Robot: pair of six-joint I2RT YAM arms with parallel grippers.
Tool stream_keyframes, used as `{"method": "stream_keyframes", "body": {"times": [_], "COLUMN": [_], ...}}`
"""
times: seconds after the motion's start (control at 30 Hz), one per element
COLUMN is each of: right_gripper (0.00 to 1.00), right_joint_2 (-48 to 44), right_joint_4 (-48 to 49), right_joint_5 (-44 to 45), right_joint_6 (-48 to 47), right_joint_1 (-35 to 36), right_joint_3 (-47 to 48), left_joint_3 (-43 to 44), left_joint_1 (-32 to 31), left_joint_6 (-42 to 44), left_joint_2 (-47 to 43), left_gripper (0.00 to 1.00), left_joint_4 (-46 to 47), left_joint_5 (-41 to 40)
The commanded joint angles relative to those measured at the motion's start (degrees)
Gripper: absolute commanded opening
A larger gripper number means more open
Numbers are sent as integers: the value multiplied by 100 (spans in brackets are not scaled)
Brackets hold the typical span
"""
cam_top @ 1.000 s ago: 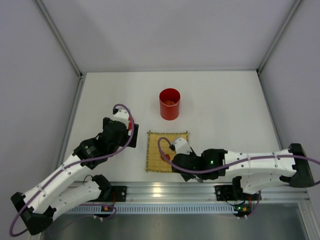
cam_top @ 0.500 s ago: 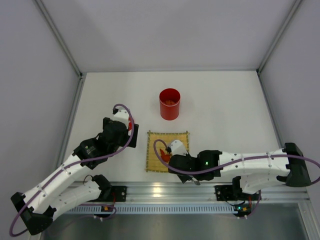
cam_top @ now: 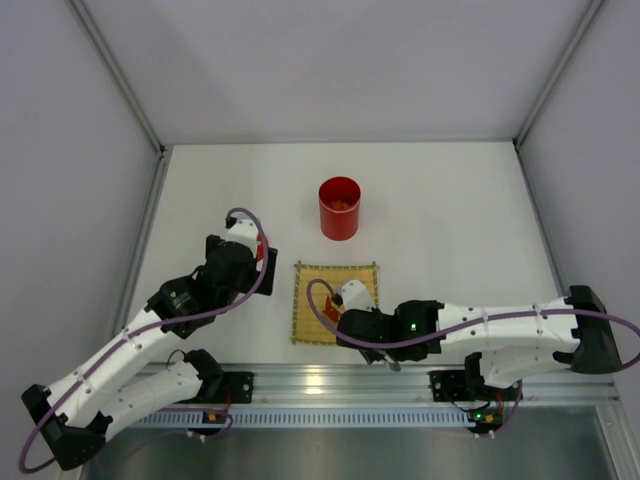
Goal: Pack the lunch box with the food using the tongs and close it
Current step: Pick up the fake food from the plate, then place the fake food in the packing box.
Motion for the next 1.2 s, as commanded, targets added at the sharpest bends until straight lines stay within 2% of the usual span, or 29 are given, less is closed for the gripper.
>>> {"method": "stream_keyframes", "body": {"times": [0.0, 0.23, 0.7, 0.9, 1.03, 1.17], "right_gripper": [27, 22, 24, 25, 25, 26], "right_joint_2": [-193, -255, -545, -686, -695, -353], "right_joint_4": [-48, -136, -734, -699, -374, -198], "right_joint_5": [290, 404, 1046, 1152, 757, 537], "right_joint_6": [25, 86, -19, -685, -1275, -1671], "right_joint_1": [4, 4, -145, -891, -1952, -2710], "right_joint_3": [281, 378, 1046, 1756, 2240, 2777], "left_joint_3": [-41, -41, -41, -41, -33, -32], "left_joint_1": [-9, -9, -9, -9, -9, -9], "left_joint_6": [5, 5, -3, -3, 5, 5], "left_joint_2": [-93, -93, -93, -93, -84, -84], "left_gripper": [99, 99, 99, 99, 99, 99], "left_joint_4": [179, 179, 179, 179, 170, 179], "left_joint_5": [-27, -36, -27, -27, -27, -18]}}
